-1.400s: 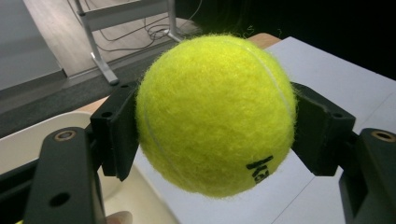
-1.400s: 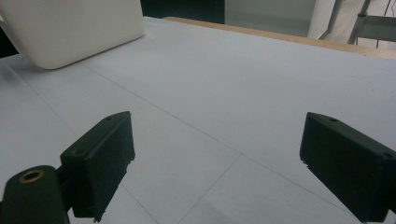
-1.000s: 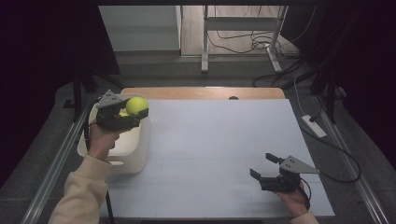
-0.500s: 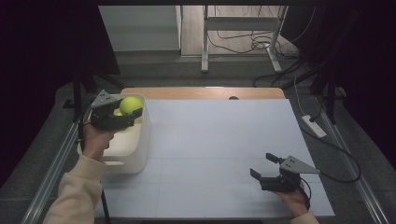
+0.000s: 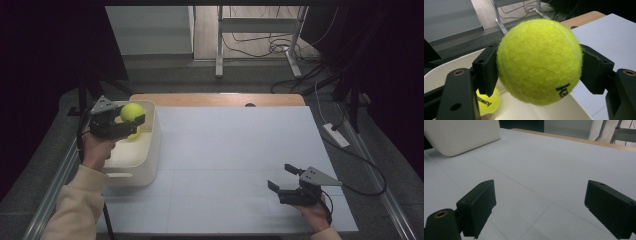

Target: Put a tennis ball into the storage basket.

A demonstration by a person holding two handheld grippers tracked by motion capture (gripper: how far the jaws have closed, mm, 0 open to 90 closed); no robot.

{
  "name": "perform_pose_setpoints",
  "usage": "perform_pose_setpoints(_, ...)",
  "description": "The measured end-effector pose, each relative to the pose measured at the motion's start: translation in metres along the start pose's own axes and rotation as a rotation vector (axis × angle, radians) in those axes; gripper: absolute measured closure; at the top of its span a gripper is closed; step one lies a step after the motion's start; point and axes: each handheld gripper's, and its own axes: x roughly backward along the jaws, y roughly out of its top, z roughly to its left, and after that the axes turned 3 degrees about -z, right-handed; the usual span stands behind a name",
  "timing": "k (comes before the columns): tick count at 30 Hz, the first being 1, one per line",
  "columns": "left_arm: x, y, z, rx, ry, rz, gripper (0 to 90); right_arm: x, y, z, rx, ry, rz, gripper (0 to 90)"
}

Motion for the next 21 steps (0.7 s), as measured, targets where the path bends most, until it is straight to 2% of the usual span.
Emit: perform_pose_setpoints(21,0.003,-0.011,0.030,0.051,0.089,0.071,26.5,-0.001,0.000,0.001,0.001,0.001,0.000,9.9)
